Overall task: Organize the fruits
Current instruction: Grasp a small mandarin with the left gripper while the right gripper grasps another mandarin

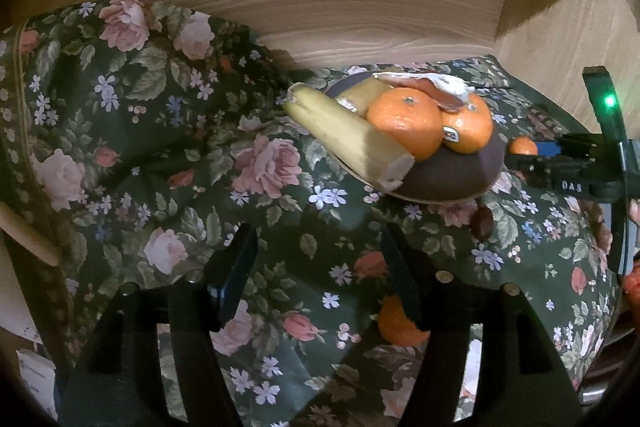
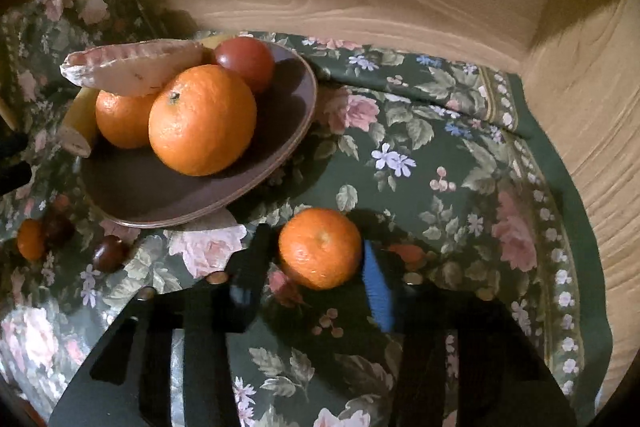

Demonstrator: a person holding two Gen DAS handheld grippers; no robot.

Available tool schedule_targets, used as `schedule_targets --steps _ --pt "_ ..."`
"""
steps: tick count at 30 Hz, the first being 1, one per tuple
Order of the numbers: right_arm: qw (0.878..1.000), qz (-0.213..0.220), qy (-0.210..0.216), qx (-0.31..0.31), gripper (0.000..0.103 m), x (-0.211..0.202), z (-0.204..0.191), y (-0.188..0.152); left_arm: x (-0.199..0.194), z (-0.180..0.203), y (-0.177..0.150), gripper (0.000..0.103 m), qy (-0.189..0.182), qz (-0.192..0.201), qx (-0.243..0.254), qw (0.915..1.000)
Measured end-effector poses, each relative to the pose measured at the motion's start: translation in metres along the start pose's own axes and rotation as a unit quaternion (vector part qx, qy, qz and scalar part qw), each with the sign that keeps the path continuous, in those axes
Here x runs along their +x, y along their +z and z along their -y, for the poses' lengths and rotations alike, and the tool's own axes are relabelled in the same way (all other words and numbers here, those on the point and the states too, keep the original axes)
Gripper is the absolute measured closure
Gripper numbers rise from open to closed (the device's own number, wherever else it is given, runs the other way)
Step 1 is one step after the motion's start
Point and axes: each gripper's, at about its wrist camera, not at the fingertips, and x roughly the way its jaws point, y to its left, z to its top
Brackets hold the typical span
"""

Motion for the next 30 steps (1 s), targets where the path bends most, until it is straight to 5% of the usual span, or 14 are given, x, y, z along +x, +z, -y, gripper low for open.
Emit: schedule_targets --steps 23,30 --pt "0.995 0.094 0.032 -0.019 0.068 -0.072 -0.040 -0.025 -0.009 0.036 -0.041 0.035 -0.022 -0.023 0.019 0.9993" --pt "0.995 0.091 0.043 -0.016 0.068 -0.069 -0.042 -0.029 0.000 0.041 -0.049 0.069 -0.043 -0.038 0.023 0.9981"
